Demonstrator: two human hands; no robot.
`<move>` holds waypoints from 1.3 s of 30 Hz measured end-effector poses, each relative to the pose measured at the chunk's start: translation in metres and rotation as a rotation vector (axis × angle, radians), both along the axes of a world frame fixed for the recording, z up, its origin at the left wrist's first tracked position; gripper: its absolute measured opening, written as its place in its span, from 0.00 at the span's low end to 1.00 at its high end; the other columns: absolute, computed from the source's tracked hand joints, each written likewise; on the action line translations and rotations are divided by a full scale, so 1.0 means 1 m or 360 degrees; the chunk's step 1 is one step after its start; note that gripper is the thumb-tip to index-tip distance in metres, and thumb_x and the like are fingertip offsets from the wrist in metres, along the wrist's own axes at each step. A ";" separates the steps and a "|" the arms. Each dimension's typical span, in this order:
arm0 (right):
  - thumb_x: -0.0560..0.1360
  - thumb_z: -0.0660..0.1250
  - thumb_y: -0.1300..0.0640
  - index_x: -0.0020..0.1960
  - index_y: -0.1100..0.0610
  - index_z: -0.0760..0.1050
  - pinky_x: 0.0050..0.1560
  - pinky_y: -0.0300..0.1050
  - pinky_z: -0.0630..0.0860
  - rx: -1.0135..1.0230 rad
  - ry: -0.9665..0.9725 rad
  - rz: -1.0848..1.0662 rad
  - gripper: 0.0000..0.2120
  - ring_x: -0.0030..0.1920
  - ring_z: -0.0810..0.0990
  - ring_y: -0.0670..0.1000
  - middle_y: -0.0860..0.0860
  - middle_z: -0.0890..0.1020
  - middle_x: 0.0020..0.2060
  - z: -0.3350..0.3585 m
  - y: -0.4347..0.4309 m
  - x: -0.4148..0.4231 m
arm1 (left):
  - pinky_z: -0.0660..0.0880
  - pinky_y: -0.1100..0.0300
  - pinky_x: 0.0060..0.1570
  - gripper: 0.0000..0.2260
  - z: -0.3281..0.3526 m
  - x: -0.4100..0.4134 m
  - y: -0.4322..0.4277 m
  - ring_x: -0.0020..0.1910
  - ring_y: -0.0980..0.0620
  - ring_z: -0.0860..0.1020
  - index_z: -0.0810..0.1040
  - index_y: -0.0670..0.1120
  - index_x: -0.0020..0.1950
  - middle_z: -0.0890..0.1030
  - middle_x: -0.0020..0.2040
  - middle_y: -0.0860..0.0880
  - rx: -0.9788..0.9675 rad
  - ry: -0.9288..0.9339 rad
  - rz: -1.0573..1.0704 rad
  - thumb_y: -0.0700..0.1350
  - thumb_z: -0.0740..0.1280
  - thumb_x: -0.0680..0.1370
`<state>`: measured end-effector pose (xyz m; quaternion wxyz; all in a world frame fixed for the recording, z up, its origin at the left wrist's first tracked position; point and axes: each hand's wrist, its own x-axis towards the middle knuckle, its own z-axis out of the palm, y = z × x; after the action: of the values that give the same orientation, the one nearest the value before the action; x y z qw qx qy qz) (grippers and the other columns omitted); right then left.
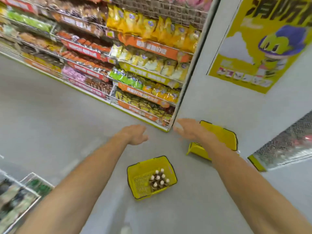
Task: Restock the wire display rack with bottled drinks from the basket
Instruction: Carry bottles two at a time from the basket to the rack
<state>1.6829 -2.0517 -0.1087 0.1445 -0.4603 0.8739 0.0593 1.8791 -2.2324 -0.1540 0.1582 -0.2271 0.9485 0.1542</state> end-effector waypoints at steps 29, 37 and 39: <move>0.79 0.61 0.41 0.61 0.53 0.76 0.54 0.52 0.73 0.0619 -0.0765 0.0537 0.19 0.62 0.77 0.60 0.55 0.79 0.59 -0.576 -0.109 -0.206 | 0.71 0.43 0.68 0.25 -0.527 -0.160 -0.021 0.72 0.40 0.72 0.70 0.44 0.74 0.74 0.71 0.41 0.0688 -0.0351 0.0837 0.58 0.58 0.83; 0.85 0.59 0.43 0.77 0.54 0.67 0.68 0.54 0.71 0.0459 -0.0585 0.0873 0.25 0.74 0.69 0.60 0.56 0.73 0.73 -0.826 -0.117 -0.239 | 0.69 0.45 0.70 0.30 -0.797 -0.204 0.003 0.74 0.40 0.70 0.64 0.43 0.79 0.71 0.76 0.40 0.0649 -0.0250 0.0793 0.60 0.60 0.83; 0.85 0.58 0.42 0.78 0.55 0.66 0.67 0.55 0.72 0.0442 -0.0547 0.0950 0.26 0.73 0.70 0.61 0.57 0.72 0.73 -0.862 -0.119 -0.242 | 0.73 0.46 0.64 0.27 -0.838 -0.211 0.011 0.69 0.40 0.74 0.69 0.44 0.76 0.74 0.73 0.41 0.0698 -0.0100 0.0798 0.58 0.64 0.82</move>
<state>1.4406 -2.1707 -0.9712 0.3266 -0.6742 0.6478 0.1386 1.6683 -2.2210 -0.9918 0.1896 -0.4186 0.8020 0.3817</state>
